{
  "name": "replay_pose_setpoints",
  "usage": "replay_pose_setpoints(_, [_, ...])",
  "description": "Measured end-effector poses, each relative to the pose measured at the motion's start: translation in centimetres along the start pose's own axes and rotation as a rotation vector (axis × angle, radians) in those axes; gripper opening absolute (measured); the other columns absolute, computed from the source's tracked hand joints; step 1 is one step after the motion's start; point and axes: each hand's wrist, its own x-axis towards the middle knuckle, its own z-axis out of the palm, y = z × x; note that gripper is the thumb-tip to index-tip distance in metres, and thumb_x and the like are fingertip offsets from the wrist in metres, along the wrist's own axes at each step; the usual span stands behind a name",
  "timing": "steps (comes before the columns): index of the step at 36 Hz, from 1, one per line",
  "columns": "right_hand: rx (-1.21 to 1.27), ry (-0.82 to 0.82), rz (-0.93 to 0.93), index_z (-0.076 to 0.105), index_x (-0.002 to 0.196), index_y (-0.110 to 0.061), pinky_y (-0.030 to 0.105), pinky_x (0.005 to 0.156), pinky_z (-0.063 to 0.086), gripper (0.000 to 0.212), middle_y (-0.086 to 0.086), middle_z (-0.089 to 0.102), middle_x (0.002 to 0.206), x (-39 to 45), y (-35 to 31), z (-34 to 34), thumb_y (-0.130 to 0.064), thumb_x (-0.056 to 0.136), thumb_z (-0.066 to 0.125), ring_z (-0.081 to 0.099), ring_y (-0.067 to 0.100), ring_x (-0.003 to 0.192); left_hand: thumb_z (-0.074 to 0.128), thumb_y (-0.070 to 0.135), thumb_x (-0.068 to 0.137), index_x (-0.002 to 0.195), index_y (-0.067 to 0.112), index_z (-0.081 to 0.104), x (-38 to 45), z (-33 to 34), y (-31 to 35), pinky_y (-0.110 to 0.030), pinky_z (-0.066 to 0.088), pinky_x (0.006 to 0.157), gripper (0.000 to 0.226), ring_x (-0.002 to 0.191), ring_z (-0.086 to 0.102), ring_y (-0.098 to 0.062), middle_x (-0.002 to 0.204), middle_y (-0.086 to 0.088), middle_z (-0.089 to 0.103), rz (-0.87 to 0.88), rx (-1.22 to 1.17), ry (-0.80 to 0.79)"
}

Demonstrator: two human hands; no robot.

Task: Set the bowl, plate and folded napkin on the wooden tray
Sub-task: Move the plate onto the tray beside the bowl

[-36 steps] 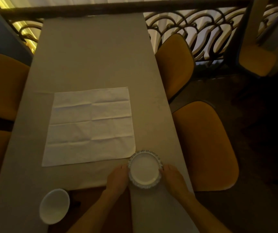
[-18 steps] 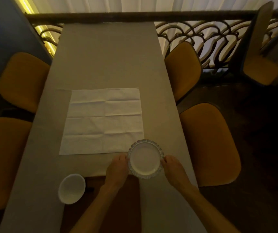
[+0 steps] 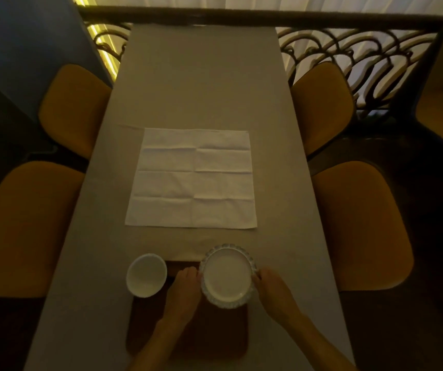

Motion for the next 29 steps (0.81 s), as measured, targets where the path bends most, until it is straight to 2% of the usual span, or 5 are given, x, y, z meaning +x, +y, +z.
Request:
replay_pose_setpoints(8, [0.025,-0.082,0.04,0.042,0.078,-0.022,0.031,0.068,0.034,0.029,0.0,0.047,0.084,-1.6,-0.7,1.5,-0.034,0.102,0.034,0.046,0.019,0.079,0.041,0.016,0.098,0.086,0.022,0.04,-0.9,0.6,-1.6,-0.031,0.047,0.068,0.014,0.096,0.054,-0.017,0.101,-0.001,0.055,-0.002,0.062,-0.078])
replay_pose_setpoints(13, [0.068,-0.123,0.127,0.054,0.084,-0.014,0.036,0.074,0.042,0.033,0.005,0.057,0.092,-2.0,-0.8,2.3,-0.033,0.103,0.034,0.053,0.021,0.086,0.042,0.019,0.098,0.093,0.019,0.048,-0.9,0.6,-1.6,-0.026,0.036,0.059,0.008,0.092,0.056,-0.016,0.102,0.0,0.058,0.012,0.121,-0.081])
replay_pose_setpoints(19, [0.096,-0.076,0.15,0.045,0.073,-0.022,0.031,0.063,0.037,0.033,-0.002,0.05,0.078,-2.3,-0.7,3.1,-0.037,0.101,0.036,0.048,0.014,0.073,0.039,0.02,0.099,0.093,0.017,0.049,-1.3,0.8,-1.8,-0.03,0.038,0.06,0.012,0.085,0.06,-0.019,0.098,-0.002,0.061,-0.02,0.121,-0.099])
replay_pose_setpoints(23, [0.104,-0.11,0.164,0.056,0.089,-0.019,0.038,0.077,0.048,0.033,0.003,0.061,0.096,-2.0,-0.8,3.4,-0.041,0.101,0.036,0.057,0.02,0.088,0.037,0.022,0.1,0.092,0.016,0.05,-1.7,1.1,-2.2,-0.036,0.048,0.067,0.016,0.087,0.062,-0.021,0.096,-0.003,0.063,-0.06,0.092,-0.1])
replay_pose_setpoints(29, [0.102,-0.135,0.157,0.058,0.119,-0.02,0.037,0.093,0.047,0.038,0.004,0.061,0.123,-1.7,-1.3,3.5,-0.043,0.101,0.034,0.057,0.023,0.109,0.034,0.025,0.101,0.089,0.018,0.048,-1.6,1.8,-2.8,-0.037,0.047,0.069,0.019,0.088,0.062,-0.022,0.096,-0.002,0.062,-0.125,0.02,-0.108])
